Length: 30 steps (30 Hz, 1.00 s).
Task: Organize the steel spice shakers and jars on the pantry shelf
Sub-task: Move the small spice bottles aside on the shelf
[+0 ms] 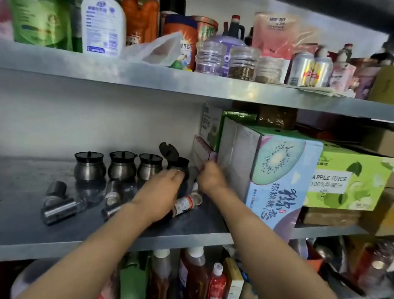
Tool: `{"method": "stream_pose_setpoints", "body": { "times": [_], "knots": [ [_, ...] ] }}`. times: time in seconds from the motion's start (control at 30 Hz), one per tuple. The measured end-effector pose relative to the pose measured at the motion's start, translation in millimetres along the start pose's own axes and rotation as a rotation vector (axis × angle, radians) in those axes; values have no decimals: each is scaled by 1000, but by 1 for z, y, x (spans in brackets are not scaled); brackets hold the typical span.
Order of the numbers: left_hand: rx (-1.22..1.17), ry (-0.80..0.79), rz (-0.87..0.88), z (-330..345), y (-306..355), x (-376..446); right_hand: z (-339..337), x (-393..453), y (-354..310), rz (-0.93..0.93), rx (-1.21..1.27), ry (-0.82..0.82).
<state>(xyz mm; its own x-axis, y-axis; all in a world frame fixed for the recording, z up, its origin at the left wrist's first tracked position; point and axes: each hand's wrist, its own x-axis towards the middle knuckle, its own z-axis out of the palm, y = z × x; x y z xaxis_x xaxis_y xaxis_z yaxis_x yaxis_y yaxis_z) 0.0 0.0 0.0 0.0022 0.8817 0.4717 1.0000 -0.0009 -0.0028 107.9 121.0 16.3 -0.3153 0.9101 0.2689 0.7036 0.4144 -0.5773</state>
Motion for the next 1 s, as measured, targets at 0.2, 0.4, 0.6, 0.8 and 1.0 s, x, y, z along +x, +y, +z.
{"method": "stream_pose_setpoints", "body": {
  "times": [0.2, 0.4, 0.6, 0.8, 1.0],
  "knots": [
    [-101, -137, 18, 26, 9, 18, 12, 28, 7, 111, -51, -14],
    [-152, -216, 22, 38, 12, 23, 9, 39, -2, 158, -219, -262],
    [-127, -235, 41, 46, 14, 24, 18, 51, 0, 263, -221, -345],
    [-114, -224, 38, 46, 13, 25, 21, 53, 1, 281, -199, -377],
    [-78, -264, 50, 47, 14, 24, 19, 55, 2, 303, -95, -312]
  ]
}}
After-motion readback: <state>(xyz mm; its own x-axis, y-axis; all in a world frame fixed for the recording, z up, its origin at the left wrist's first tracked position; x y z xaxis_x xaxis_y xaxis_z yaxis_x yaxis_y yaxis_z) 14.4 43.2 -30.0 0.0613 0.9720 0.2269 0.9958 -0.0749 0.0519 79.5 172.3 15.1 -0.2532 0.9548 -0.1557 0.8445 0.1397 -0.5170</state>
